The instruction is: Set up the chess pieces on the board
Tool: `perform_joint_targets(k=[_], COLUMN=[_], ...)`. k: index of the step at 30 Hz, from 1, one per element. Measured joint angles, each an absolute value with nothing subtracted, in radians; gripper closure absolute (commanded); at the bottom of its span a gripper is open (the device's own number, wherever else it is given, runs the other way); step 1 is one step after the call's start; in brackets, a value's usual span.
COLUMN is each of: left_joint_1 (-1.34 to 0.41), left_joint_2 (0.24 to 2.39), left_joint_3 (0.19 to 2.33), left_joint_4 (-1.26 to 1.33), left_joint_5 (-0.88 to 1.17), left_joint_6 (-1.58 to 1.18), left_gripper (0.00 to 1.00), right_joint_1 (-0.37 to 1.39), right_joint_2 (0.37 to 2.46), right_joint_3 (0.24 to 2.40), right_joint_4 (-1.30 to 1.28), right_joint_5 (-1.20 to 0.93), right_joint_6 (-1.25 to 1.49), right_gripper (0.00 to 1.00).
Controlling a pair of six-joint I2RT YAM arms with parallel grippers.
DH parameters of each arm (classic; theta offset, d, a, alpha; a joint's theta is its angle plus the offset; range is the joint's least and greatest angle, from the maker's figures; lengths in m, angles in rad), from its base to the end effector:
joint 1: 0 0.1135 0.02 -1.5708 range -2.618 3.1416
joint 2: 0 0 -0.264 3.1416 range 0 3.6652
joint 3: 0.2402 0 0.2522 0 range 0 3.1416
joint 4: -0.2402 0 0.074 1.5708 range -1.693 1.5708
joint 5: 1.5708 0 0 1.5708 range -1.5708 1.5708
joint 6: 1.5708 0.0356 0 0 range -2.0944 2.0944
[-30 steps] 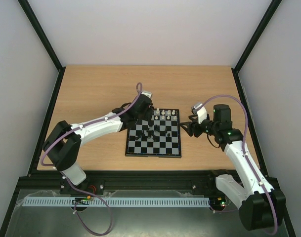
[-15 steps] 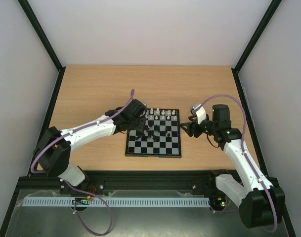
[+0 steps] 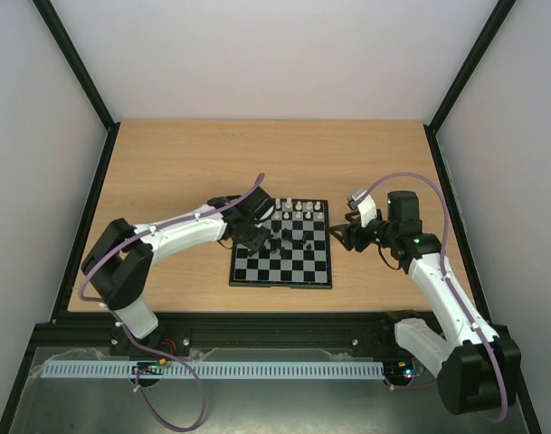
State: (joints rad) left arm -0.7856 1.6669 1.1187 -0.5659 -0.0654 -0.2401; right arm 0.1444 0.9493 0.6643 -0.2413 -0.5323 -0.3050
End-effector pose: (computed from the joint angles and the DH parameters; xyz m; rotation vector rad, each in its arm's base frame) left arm 0.2377 -0.2346 0.2015 0.7083 2.6085 -0.2312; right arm 0.2040 0.0479 0.2643 -0.7605 1.9024 0.4566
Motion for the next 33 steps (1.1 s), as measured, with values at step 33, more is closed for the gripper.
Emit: perform_joint_targets(k=[33], left_joint_1=[-0.695], left_joint_2=[1.747], left_joint_3=[1.143], left_joint_4=[-0.526], left_joint_5=[0.136], left_joint_6=[-0.155], left_gripper=[0.71], right_joint_1=[0.158], right_joint_2=[0.996], right_joint_3=[0.664], right_joint_4=[-0.241], right_joint_5=[-0.506], right_joint_6=[-0.329], right_gripper=[0.32])
